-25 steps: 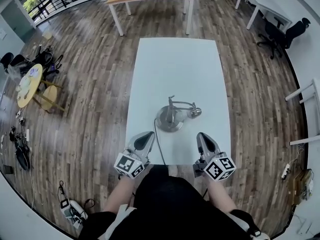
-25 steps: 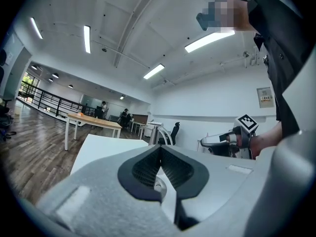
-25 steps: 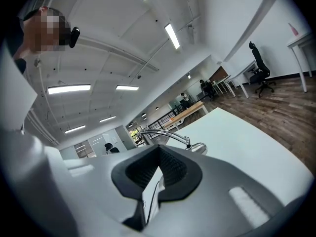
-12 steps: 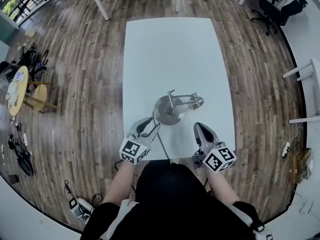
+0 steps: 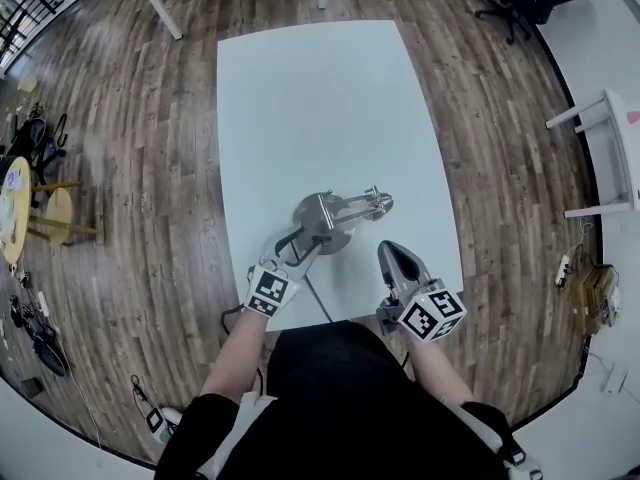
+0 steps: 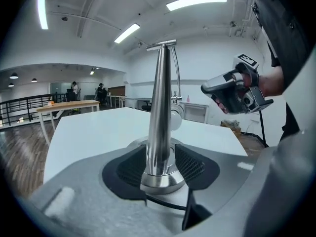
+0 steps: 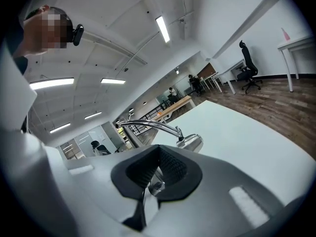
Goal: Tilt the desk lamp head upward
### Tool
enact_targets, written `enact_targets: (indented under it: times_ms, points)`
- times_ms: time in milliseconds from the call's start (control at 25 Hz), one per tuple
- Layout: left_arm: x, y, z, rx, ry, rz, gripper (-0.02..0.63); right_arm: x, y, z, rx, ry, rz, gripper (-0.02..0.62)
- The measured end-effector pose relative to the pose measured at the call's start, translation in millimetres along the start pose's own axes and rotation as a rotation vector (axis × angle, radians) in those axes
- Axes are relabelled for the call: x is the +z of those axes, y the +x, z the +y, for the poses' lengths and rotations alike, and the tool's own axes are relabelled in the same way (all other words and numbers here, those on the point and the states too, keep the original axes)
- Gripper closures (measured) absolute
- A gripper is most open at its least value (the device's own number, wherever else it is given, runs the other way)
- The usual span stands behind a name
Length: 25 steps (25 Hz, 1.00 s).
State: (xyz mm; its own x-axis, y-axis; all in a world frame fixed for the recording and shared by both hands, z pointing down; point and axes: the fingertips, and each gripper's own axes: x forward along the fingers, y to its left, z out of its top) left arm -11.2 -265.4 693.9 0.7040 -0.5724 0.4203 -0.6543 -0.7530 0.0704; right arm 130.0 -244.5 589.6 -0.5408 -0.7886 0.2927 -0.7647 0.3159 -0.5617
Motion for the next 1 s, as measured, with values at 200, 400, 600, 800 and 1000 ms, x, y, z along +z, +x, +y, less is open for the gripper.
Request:
enact_targets:
  times_ms: [200, 400, 600, 800, 1000]
  points:
    - [-11.6, 17.7, -1.4, -0.039, 0.027, 0.048, 0.414, -0.7, 3.2, -5.8, -0.013, 0.013, 0.006, 0.592]
    - [-17.5, 28.1, -3.1, -0.07, 0.053, 0.08, 0.414, 1.0, 6.8, -11.9, -0.011, 0.033, 0.016, 0.591]
    - [-19.9, 32.6, -4.8, -0.115, 0.086, 0.078, 0.419, -0.9, 17.3, -12.2, 0.016, 0.063, 0.024, 0.59]
    - [-19.5, 33.2, -7.6, -0.123, 0.086, 0.051, 0.42, -1.1, 31.2, -1.3, 0.115, 0.251, 0.02, 0.449]
    - [-21.8, 31.9, -6.4, -0.119, 0.077, 0.044, 0.42, 8.0, 42.1, -4.8, 0.251, 0.684, -0.08, 0.387]
